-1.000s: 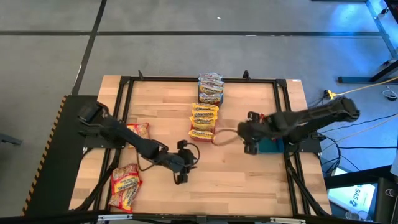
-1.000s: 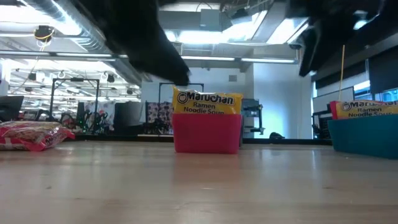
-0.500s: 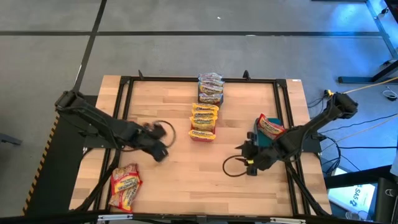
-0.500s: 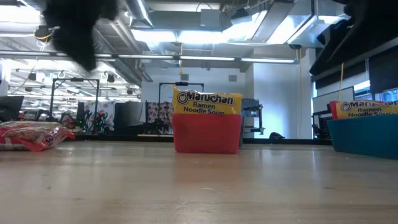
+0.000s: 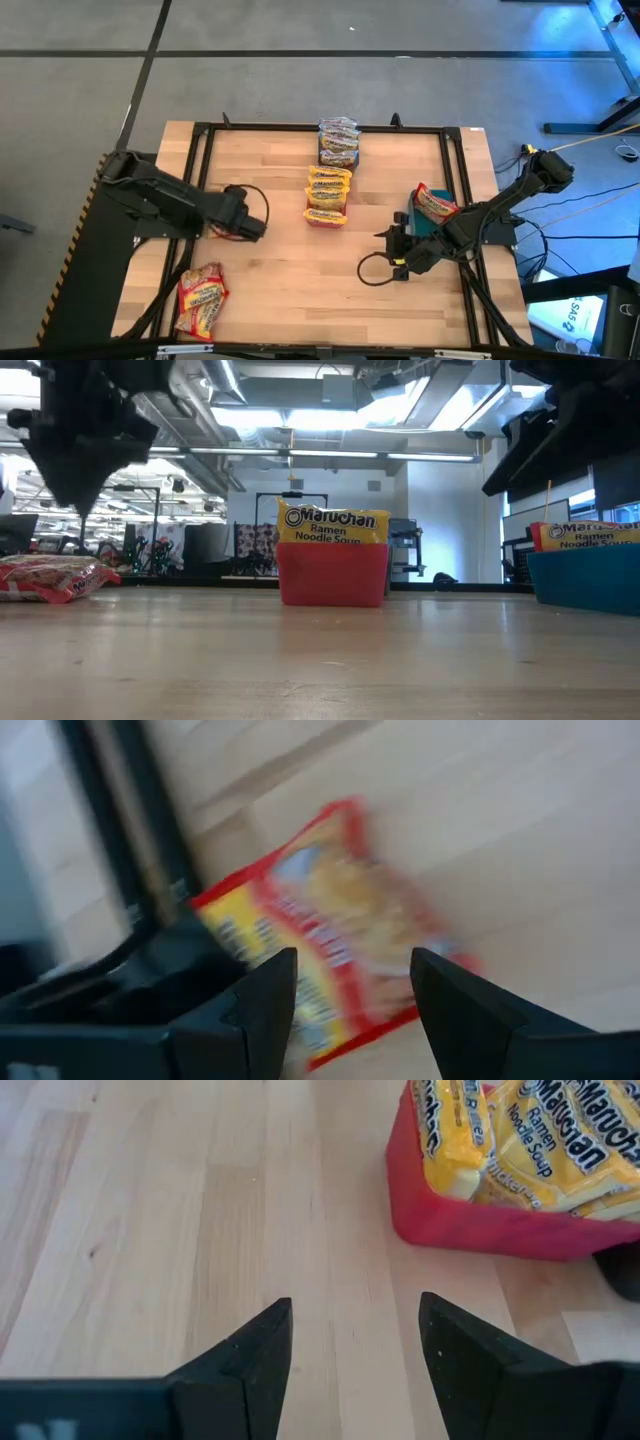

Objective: Sort Maruchan noodles
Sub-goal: Put the orange noodle pack into the blue bin

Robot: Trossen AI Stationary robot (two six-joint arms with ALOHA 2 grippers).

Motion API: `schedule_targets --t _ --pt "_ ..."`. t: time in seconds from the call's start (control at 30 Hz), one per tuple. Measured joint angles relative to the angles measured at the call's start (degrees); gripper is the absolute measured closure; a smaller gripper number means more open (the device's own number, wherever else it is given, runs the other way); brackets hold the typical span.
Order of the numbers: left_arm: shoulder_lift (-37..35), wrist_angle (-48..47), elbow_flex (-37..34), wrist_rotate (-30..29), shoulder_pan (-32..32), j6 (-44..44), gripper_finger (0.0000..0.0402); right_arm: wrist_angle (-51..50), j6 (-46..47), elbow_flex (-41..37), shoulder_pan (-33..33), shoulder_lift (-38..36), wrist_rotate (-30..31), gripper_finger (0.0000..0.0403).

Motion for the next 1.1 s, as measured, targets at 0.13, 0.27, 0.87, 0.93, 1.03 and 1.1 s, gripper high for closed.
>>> schedule_targets --t 0.13,0.27,0.87,0.93,1.03,1.1 --pt "3.75 -4.39 -0.35 2.2 3.33 3.97 0.0209 0.16 -0.08 0.0 0.0 0.0 -0.04 0.0217" --pt "6.19 -1.79 -3.59 4.04 5.68 7.88 0.0209 0.62 -0.1 0.0 0.0 0.0 -0.03 0.0217" --pt "6.94 28.9 -6.93 3.91 -3.69 32.19 0.021 1.53 -1.63 0.0 0.0 0.0 -0.04 0.0217" --pt "6.96 33.59 -6.86 2.18 -6.2 34.48 0.021 1.54 -1.63 0.0 0.0 0.0 -0.17 0.0217" --pt "7.24 42.22 -7.06 0.98 -9.5 39.84 0.021 1.57 -1.63 0.0 0.0 0.0 -1.75 0.0217" --pt "8.68 48.38 -7.03 0.81 -11.2 43.63 0.0209 1.59 -1.46 0.0 0.0 -0.02 -3.83 0.0217"
